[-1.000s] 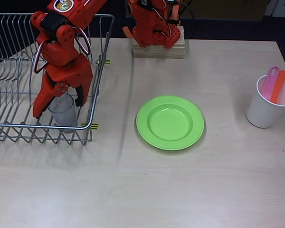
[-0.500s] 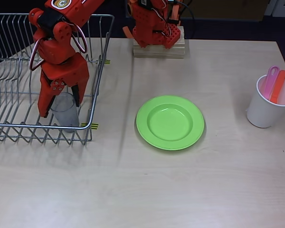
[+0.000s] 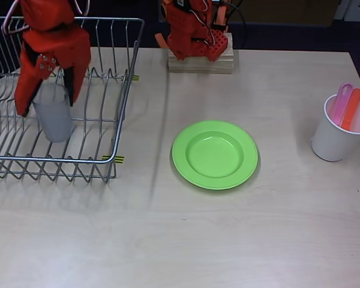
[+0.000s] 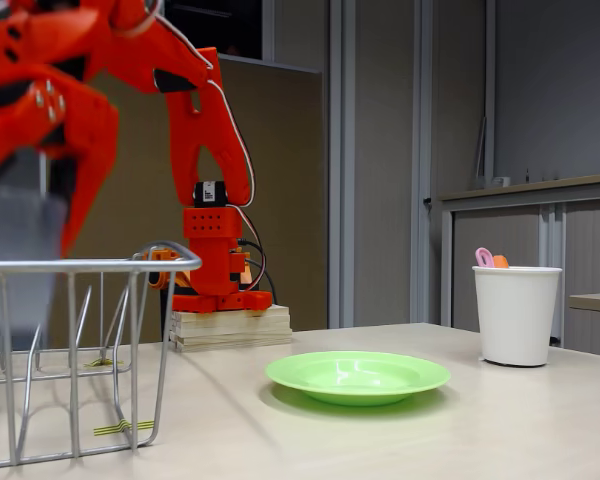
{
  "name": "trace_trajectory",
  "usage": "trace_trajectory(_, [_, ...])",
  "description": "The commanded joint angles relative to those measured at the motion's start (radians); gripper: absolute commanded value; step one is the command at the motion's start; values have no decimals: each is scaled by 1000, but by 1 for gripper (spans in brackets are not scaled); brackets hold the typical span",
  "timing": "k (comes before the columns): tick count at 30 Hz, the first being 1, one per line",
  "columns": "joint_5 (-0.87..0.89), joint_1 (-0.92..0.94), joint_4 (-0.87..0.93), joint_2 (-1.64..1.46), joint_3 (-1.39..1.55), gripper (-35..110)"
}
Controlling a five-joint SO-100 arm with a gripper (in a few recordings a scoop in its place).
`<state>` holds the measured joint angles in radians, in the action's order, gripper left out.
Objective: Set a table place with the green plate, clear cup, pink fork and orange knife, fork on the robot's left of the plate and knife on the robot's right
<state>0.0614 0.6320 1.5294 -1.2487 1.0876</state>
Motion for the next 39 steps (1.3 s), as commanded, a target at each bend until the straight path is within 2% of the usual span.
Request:
trace_trajectory(1, [-37, 15, 54, -173, -58, 34])
trace_trajectory(5, [-66, -58, 101, -295, -67, 33])
trace_trajectory(9, [-52, -235, 84, -333, -84, 32])
trace_trajectory(15, [83, -517, 41, -143, -204, 31])
trace_trajectory(19, [192, -634, -8, 57, -284, 30])
trace_trajectory(25, [328, -736, -34, 371, -463, 30])
trace_trajectory(30, [417, -798, 11, 561, -626, 31])
trace_trajectory(39, [511, -847, 69, 620, -643, 31])
